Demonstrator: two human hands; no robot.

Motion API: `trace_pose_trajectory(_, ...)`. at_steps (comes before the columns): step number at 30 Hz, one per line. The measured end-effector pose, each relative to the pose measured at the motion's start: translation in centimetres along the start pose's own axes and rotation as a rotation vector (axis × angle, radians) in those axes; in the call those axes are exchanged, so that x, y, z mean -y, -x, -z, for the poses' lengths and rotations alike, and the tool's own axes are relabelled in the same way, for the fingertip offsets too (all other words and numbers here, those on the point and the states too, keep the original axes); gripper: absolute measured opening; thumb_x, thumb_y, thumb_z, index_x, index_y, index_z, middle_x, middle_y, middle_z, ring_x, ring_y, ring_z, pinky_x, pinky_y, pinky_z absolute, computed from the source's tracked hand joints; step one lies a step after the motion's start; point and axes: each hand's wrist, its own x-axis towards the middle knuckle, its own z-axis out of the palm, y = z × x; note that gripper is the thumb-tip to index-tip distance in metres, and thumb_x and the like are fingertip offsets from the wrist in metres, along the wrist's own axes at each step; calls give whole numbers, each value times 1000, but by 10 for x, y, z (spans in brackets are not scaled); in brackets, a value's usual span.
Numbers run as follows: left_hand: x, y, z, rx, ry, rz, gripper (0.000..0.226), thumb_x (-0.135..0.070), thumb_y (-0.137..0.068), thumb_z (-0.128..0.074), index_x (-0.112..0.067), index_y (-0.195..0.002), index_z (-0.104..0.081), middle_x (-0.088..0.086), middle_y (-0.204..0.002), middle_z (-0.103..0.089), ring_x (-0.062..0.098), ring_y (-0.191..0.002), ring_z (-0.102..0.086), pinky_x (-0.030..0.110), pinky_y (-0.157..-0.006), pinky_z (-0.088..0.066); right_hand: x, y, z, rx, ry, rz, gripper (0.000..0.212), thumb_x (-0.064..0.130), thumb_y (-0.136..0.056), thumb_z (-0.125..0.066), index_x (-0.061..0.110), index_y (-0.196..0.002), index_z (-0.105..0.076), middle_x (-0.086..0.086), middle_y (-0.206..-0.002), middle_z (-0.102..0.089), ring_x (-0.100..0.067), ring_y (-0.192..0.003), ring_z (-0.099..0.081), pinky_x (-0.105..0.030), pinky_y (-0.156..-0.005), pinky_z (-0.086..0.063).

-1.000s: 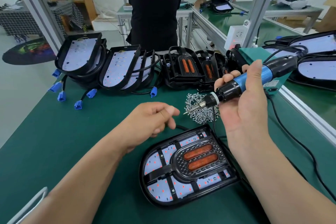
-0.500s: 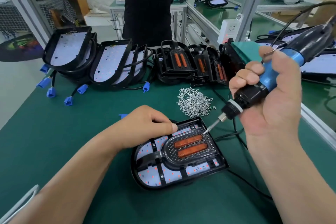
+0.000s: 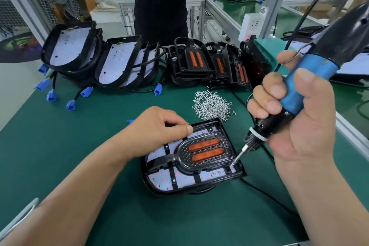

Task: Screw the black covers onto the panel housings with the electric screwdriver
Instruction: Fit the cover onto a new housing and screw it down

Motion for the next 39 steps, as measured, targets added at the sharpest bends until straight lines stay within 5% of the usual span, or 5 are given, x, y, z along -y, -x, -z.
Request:
trace_pose_trajectory(5,2,-1,0,-3,-7,-1,12,-30,-94,-79,-26,-84,-85,-13,-84,-73,-4,-74,-65,9,-70,-44,-3,1,-2,36,27,-4,24,26,-92,-50,19,-115,-58,5,-71,-48,-10,-53,-44,-26,-55,-43)
trace_pose_trajectory(18,0,0,0,-5,2,1,13,-27,-94,-79,-25,-83,-85,-14,-81,-73,-3,-73,-65,10,-71,-45,-8,3,-2,64,41,-35,27,23,-91,-51,17,-116,-56,4,-71,-49,-10,-52,-45,-25,-55,-43)
trace_pose_trajectory(23,-2,0,-3,-15,-22,-9,14,-27,-95,-78,-24,-83,-84,-13,-80,-71,-1,-73,-63,14,-73,-46,-8,4,-3,181,43,-40,43,30,-85,-79,16,-119,-57,4,-73,-50,-10,-52,-47,-26,-55,-43)
trace_pose_trajectory(39,2,-1,-7,-50,-64,-17,18,-31,-94,-77,-22,-80,-81,-2,-84,-70,17,-79,-66,27,-75,-51,-9,3,-13,430,63,-120,37,33,-87,-85,19,-111,-59,4,-70,-56,-11,-47,-48,-26,-49,-42)
